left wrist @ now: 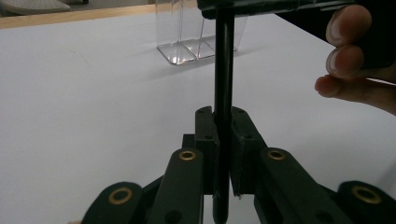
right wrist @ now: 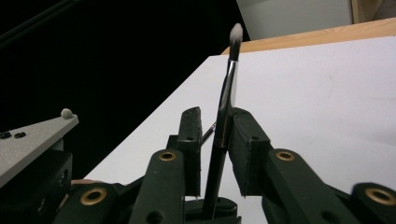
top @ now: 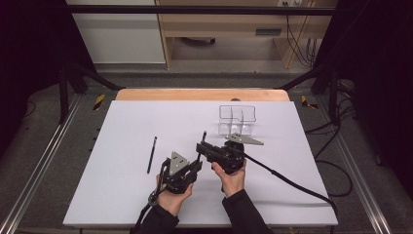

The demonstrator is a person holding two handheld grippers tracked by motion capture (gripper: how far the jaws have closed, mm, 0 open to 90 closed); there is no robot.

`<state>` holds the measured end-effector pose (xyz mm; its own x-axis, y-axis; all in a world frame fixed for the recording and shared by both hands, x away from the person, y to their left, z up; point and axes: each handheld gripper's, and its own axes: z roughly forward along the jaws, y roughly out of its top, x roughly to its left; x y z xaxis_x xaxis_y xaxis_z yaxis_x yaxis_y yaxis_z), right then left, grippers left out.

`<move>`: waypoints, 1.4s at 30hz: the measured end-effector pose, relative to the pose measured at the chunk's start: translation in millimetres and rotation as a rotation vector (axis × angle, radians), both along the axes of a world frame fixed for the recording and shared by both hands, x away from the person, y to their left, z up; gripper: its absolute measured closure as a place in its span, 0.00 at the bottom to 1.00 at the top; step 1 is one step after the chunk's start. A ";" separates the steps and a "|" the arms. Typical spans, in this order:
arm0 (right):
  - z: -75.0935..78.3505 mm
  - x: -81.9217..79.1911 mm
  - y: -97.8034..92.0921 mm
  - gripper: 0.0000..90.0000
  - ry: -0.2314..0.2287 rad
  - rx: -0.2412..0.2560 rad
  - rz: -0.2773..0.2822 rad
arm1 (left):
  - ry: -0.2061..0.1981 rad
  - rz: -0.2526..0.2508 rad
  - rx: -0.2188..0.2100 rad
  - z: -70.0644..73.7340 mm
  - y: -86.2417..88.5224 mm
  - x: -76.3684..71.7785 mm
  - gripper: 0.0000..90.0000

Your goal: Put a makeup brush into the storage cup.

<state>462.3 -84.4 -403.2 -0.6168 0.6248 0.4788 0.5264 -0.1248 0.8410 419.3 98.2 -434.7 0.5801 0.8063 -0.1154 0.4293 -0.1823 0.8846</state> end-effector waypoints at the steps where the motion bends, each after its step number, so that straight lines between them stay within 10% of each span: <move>1: 0.0 -0.1 0.1 0.86 0.002 0.002 0.000 | -0.001 0.000 -0.001 0.0 -0.3 -0.3 0.92; 12: 1.5 -2.4 -0.5 0.93 0.002 0.012 0.015 | -0.012 -0.022 0.006 1.5 0.8 -2.9 0.91; 24: 8.1 -4.1 -6.2 0.93 -0.047 -0.017 0.020 | -0.047 -0.117 0.035 10.1 10.6 -3.2 0.55; 42: 11.7 -5.3 -10.3 0.93 -0.091 -0.066 0.006 | -0.061 -0.224 0.079 17.9 44.7 -1.8 0.29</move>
<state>457.0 -94.8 -391.5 -0.6593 0.6496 0.3787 0.4483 -0.0647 0.8915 417.5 142.9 -416.8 0.7492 0.6622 -0.0164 0.3169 -0.3365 0.8867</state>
